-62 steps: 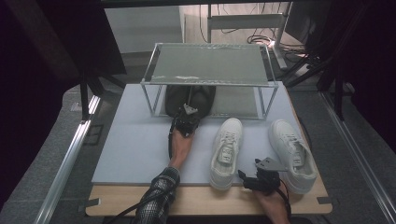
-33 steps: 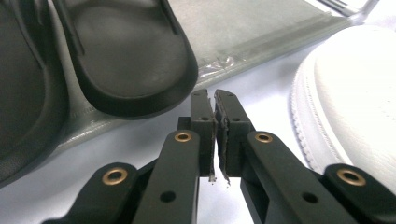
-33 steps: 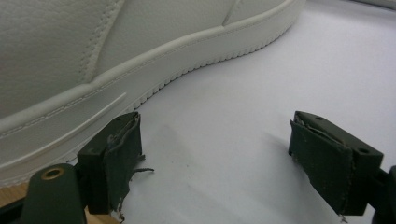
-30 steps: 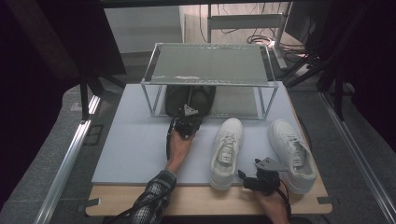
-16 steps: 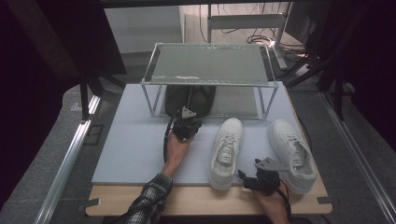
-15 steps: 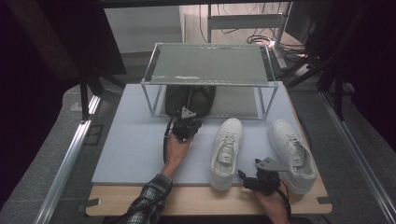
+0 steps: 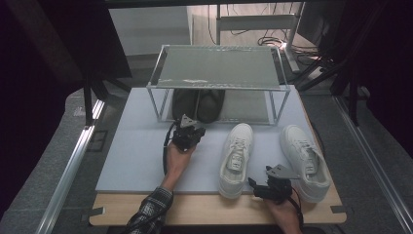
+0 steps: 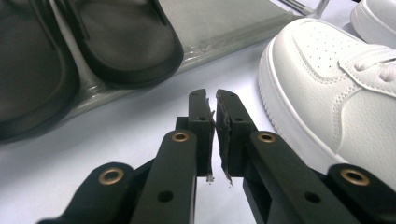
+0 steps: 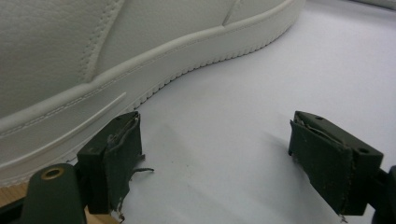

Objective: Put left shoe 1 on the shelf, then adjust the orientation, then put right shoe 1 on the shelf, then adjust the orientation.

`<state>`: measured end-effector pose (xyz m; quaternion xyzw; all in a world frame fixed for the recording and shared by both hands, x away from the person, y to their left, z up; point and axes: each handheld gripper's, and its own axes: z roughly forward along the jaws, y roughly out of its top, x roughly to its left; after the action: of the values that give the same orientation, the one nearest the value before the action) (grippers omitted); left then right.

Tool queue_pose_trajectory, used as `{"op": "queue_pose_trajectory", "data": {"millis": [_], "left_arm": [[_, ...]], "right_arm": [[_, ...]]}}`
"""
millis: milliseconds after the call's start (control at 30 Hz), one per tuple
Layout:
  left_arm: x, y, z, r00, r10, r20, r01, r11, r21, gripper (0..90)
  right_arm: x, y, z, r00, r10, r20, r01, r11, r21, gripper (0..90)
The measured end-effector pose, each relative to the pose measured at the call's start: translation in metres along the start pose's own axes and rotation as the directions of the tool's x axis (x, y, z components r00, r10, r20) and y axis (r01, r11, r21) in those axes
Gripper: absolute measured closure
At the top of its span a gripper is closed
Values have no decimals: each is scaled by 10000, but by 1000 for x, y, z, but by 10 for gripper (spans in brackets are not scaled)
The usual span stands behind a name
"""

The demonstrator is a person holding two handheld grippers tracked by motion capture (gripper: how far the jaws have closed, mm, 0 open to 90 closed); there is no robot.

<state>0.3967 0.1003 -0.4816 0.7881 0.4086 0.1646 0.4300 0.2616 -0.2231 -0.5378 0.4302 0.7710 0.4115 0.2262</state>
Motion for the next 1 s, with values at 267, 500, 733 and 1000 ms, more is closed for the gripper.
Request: {"op": "queue_pose_trajectory", "data": {"millis": [267,500,733,1000], "left_arm": [[1,-9,-12,9999,-63,133,64,10000,-25,836],[-1,-18,-22,9997,-106,225,106,9999,-16,827],[-1,-28,-31,9994,-147,327,146,9999,46,826],[2,-40,-40,9990,-269,344,264,9995,149,822]], "right_arm": [[0,0,0,10000,22,11,-22,10000,4,175],[0,0,0,10000,19,6,-19,10000,-9,175],[0,0,0,10000,12,7,-12,10000,-16,175],[0,0,0,10000,16,13,-16,10000,-16,175]]}}
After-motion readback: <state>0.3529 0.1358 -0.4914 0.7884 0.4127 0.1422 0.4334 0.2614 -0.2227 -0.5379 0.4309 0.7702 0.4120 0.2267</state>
